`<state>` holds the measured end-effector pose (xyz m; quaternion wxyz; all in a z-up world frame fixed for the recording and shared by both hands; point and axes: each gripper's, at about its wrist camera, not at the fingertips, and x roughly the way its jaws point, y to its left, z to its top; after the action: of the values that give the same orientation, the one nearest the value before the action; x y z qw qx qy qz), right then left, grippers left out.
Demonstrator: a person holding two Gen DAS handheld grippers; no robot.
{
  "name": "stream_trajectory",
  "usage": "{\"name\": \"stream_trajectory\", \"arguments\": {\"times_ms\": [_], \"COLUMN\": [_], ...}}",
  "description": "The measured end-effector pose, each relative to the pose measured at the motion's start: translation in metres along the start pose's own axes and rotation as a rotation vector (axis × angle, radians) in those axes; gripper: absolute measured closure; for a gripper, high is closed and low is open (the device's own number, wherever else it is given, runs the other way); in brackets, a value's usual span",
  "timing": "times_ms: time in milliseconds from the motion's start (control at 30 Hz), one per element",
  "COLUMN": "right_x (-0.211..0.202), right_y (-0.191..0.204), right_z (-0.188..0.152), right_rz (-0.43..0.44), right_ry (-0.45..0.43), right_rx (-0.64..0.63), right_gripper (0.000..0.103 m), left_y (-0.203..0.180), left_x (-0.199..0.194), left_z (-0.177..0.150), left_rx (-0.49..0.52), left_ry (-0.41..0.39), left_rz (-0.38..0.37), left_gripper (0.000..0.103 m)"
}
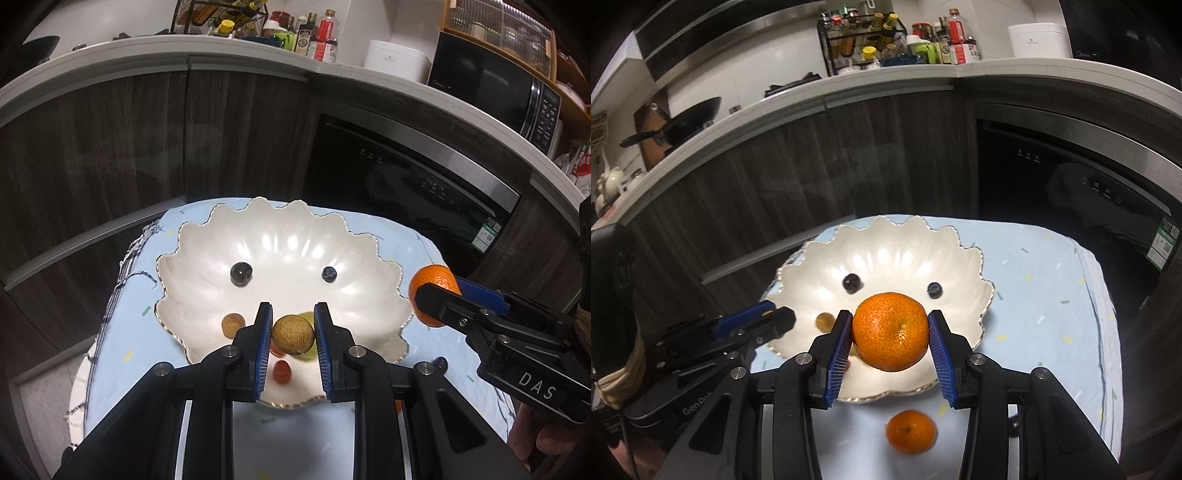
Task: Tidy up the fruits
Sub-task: 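Carry the brown fruit and mandarin over the white bowl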
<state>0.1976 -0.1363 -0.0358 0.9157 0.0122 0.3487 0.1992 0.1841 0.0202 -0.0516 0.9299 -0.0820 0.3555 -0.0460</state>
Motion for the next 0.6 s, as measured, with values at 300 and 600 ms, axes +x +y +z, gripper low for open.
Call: {"name": "stream_trajectory", "arguments": {"times_ms": [300, 600], "right_x": [0.025, 0.049], "right_y": [-0.003, -0.005], "right_z": [0.013, 0.02], "right_rz": [-0.079, -0.123], "right_ry": [0.042, 0.066], "right_rx": [0.001, -0.003], "right_gripper": [0.06, 0.06], "left_y": [0.012, 0.022], "left_x": [0.025, 0.045], "left_z": [0.013, 0.027], "left_rx": [-0.006, -0.006], "left_ry": [0.03, 0.045], "left_rz": [0.028, 0.051], "left_gripper": [0.079, 0.079]}}
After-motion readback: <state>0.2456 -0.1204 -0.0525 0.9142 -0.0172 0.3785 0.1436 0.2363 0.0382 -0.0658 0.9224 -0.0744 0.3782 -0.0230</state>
